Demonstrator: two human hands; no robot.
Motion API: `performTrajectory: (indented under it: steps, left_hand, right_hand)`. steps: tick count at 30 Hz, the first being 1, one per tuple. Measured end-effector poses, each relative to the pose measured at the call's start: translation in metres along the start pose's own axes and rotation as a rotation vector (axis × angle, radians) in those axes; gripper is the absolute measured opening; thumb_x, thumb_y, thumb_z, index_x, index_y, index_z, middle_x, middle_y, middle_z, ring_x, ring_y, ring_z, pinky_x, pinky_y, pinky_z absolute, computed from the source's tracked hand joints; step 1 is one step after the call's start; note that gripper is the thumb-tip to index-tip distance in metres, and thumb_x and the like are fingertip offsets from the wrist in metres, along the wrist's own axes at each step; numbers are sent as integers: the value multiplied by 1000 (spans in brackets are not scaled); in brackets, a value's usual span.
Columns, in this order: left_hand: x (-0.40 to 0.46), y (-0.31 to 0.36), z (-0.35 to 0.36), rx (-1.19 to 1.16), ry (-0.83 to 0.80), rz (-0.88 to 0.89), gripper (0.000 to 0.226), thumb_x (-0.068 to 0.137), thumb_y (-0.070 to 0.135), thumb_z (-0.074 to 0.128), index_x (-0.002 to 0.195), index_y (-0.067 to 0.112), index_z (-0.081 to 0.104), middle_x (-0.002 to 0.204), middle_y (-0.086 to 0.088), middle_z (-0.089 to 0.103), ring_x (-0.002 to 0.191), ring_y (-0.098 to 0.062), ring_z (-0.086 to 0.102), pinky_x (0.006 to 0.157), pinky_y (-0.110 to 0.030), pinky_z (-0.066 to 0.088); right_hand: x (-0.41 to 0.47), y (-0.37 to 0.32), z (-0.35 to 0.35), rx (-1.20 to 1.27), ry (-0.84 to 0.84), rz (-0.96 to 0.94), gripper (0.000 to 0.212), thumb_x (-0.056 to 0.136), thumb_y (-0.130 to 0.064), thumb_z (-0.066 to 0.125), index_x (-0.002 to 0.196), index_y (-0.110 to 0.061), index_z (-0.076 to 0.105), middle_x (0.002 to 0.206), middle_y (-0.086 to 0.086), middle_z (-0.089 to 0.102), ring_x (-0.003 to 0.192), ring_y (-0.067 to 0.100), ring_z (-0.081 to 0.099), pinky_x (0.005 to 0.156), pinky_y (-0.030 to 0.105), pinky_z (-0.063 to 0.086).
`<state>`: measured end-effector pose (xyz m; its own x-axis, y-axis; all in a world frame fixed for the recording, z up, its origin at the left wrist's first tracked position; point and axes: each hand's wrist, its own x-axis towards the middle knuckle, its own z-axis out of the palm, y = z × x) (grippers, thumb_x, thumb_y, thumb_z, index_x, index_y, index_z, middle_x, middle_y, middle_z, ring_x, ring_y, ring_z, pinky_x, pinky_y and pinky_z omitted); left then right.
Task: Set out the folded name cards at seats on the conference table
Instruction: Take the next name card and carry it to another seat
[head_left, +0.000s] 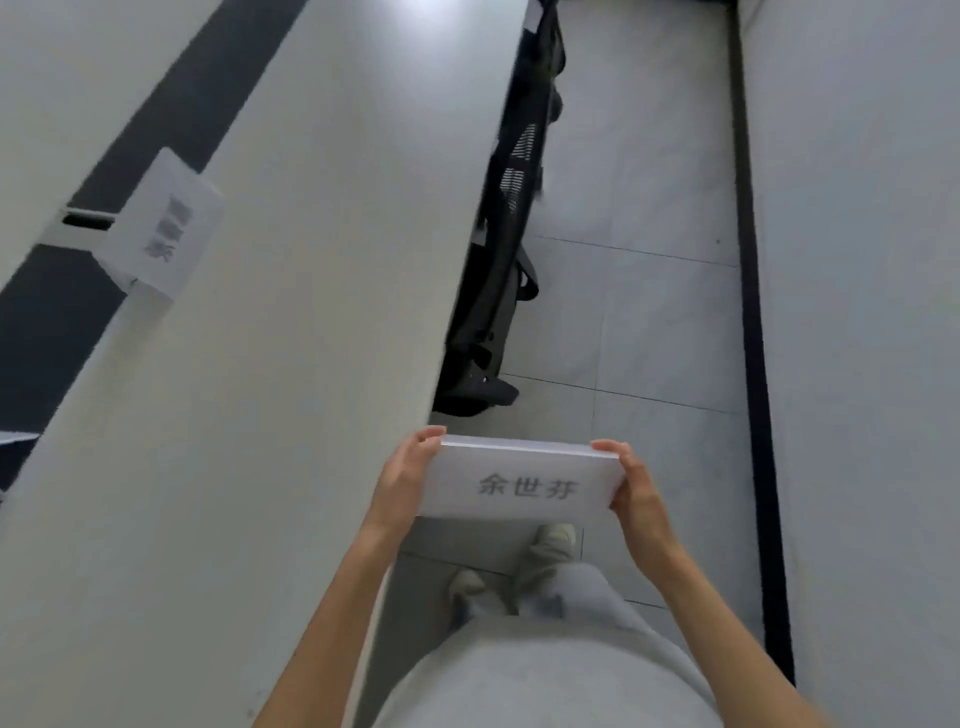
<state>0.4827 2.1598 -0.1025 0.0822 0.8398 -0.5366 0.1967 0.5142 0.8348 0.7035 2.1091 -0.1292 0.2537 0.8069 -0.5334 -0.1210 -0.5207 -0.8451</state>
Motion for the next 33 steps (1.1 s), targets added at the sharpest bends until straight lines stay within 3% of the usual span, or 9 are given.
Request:
performTrajectory:
  steps: [5,10,15,19,25,30,33]
  left_hand:
    - [52,39,68,170,-236,29,41,73,52,44,104,31,59,110,-2,62,105,-19,56,96,-37,42]
    - [125,88,143,241,-318,63,43,74,54,43,108,32,58,120,-2,60,117,-20,52,106,-43,38]
    - [194,152,210,192,-286,58,37,74,53,43,101,35,59,114,-5,62,111,-23,56,97,-39,42]
    - [245,199,244,148,-223,90,36,72,55,43,98,36,59,113,-7,63,109,-24,57,96,-39,42]
    - [340,253,268,71,-116,106,47,64,63,45,101,39,62,121,0,62,118,-17,53,107,-41,37]
    - [454,315,283,72,-104,92,30,74,49,41,93,34,60,110,-11,63,108,-30,57,98,-44,42]
    - [515,366,285,102,-112,112,28,75,47,38,91,34,57,102,-7,63,105,-29,57,95,-42,44]
  right_hand:
    - [17,-10,-67,135,203,13,34,97,-30,24,87,-24,56,78,2,54,67,10,48,52,16,42]
    - [78,-43,-132,215,230,10,33,98,-30,24,93,-21,55,76,4,54,66,11,51,48,13,46]
    - [170,-106,-196,114,237,-21,33,96,-42,29,94,-25,58,81,1,55,74,12,49,64,21,42]
    - [241,-164,-226,72,218,-52,37,88,-51,32,95,-25,58,84,2,54,77,14,50,67,26,43]
    - [360,-230,-242,10,169,-71,47,82,-56,30,100,-23,59,89,3,56,83,16,52,71,28,45]
    - [471,-288,-240,-20,136,-86,46,80,-57,28,98,-27,58,91,5,57,85,18,53,74,31,45]
    - [531,-332,-235,-9,123,-91,46,79,-56,28,96,-26,58,90,6,58,84,19,53,77,33,44]
